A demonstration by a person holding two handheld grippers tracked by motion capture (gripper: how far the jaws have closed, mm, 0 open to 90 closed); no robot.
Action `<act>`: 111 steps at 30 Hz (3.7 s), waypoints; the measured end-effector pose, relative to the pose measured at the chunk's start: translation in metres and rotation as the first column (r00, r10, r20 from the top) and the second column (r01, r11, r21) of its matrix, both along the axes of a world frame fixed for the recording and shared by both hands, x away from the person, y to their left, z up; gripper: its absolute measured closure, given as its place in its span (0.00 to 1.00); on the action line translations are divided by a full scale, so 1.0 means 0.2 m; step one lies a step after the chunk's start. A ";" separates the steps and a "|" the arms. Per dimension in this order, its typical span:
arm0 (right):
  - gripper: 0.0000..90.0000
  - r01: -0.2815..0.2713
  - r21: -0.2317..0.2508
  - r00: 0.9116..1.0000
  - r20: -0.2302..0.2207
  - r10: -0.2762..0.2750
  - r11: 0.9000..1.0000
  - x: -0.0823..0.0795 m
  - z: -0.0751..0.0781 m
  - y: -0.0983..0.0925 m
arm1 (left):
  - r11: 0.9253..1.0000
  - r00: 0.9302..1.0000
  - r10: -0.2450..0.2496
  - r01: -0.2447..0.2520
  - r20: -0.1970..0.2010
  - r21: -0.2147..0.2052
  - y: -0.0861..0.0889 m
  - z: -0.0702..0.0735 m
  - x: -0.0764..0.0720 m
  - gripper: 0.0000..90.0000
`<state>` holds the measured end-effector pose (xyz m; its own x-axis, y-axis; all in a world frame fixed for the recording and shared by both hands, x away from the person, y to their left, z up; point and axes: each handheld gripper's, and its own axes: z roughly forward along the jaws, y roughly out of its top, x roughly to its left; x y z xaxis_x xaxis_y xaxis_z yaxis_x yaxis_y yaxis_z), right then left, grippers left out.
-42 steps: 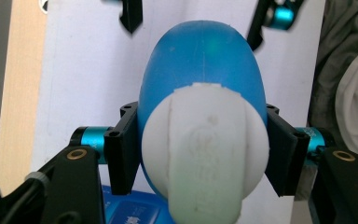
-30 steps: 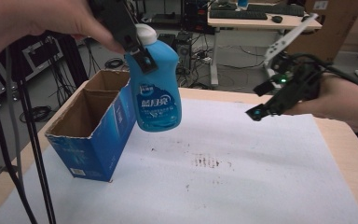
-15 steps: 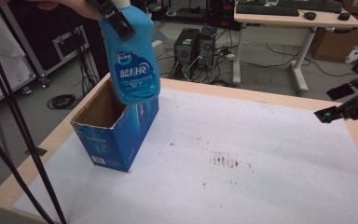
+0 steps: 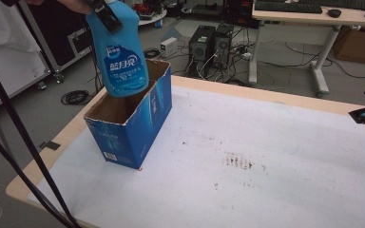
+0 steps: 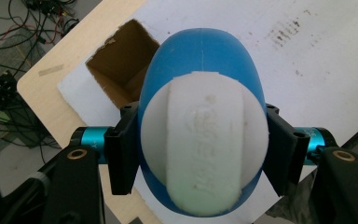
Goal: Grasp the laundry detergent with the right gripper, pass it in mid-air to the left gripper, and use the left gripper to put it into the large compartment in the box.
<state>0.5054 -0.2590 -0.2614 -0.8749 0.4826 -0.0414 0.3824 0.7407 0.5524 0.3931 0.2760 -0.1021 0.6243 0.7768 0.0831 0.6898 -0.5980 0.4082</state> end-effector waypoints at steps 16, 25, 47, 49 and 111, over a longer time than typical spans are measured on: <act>0.13 -0.003 0.006 1.000 -0.001 0.003 1.000 0.01 -0.01 -0.02 | 0.999 0.999 0.038 -0.037 -0.037 0.034 0.04 -0.11 0.01 0.43; 0.13 0.000 0.005 1.000 -0.004 0.000 1.000 0.01 -0.01 -0.02 | 0.998 0.996 0.044 -0.041 -0.072 0.050 0.04 -0.24 0.03 0.43; 0.13 -0.009 -0.011 1.000 -0.007 0.009 1.000 0.01 -0.02 0.01 | 0.995 0.987 0.043 -0.028 -0.153 0.096 0.04 -0.68 0.07 0.43; 0.13 -0.013 -0.013 1.000 -0.010 0.013 1.000 0.01 -0.02 0.02 | 0.995 0.987 0.044 -0.029 -0.156 0.097 0.05 -0.71 0.07 0.43; 0.13 -0.025 -0.019 1.000 -0.019 0.025 1.000 0.00 -0.03 0.03 | 0.991 0.983 -0.024 0.048 -0.182 0.127 0.04 -0.83 0.08 0.36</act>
